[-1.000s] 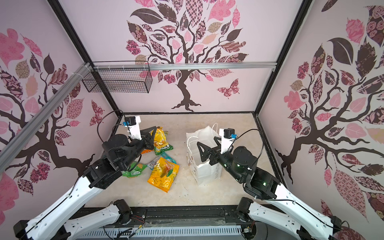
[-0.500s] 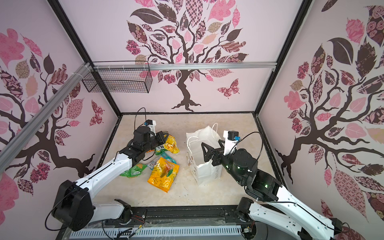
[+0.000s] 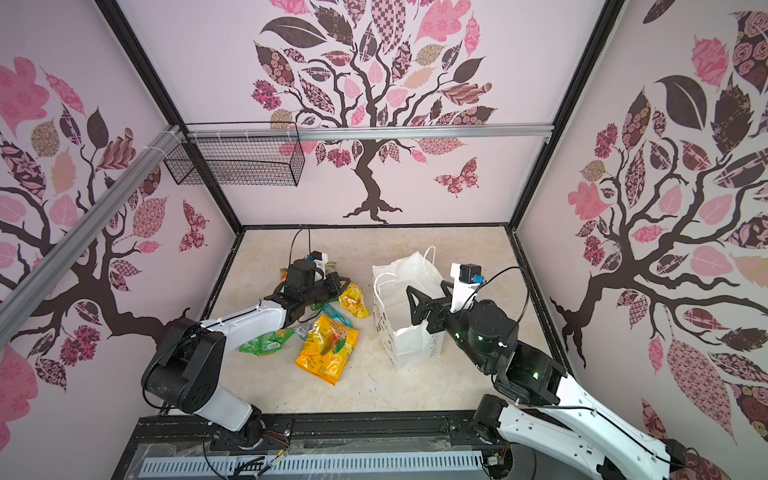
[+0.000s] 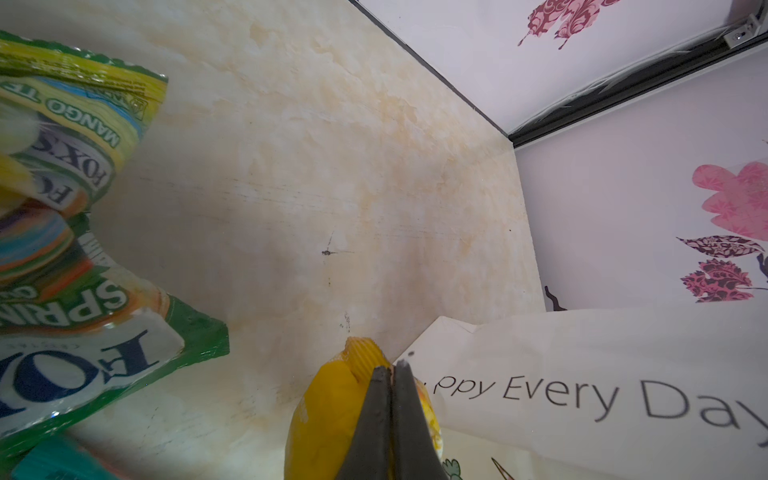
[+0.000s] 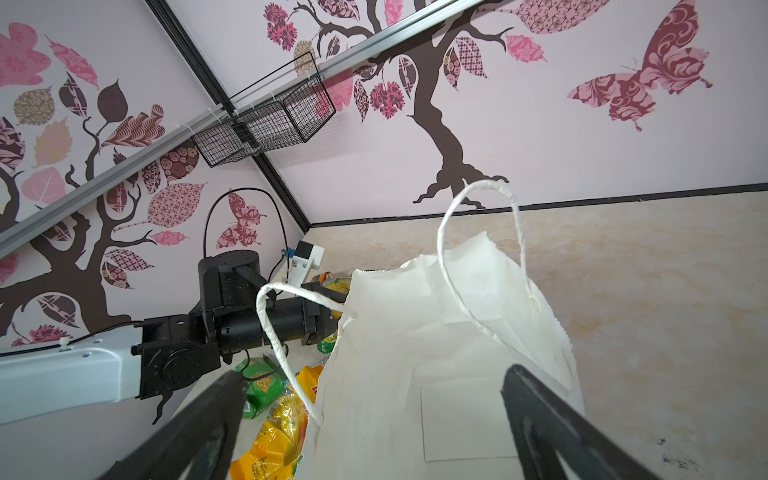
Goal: Take the snacks out of the paper bag
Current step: 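Lower the yellow packet onto the table beside the snacks with the left gripper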
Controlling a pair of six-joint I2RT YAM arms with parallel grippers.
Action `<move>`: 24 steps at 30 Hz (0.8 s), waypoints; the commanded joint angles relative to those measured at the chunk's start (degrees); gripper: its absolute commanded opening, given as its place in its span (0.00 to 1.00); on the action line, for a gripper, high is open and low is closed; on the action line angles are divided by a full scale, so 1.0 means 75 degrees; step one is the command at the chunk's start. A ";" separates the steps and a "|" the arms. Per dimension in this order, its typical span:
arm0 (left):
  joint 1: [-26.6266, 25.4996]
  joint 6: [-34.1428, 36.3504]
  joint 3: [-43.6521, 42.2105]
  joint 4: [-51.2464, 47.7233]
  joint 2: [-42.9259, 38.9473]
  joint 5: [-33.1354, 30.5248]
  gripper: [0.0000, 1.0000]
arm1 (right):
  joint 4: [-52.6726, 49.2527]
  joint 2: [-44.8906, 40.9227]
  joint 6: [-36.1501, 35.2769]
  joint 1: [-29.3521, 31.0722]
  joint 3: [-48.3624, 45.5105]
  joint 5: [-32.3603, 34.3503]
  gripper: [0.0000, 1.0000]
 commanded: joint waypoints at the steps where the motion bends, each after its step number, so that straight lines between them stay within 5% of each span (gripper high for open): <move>1: 0.0033 0.0233 -0.0234 0.0312 0.0135 -0.0040 0.00 | -0.0005 -0.0034 -0.0014 0.0024 -0.0060 0.0155 1.00; 13: 0.0058 0.0378 -0.0342 -0.0200 0.0051 -0.0936 0.27 | -0.0006 -0.0004 -0.0072 0.0027 -0.0013 0.0154 0.99; 24: 0.0081 0.0694 -0.0364 -0.1060 -0.1120 -0.1572 0.44 | 0.0100 0.0135 -0.0072 0.0029 0.0051 0.0038 1.00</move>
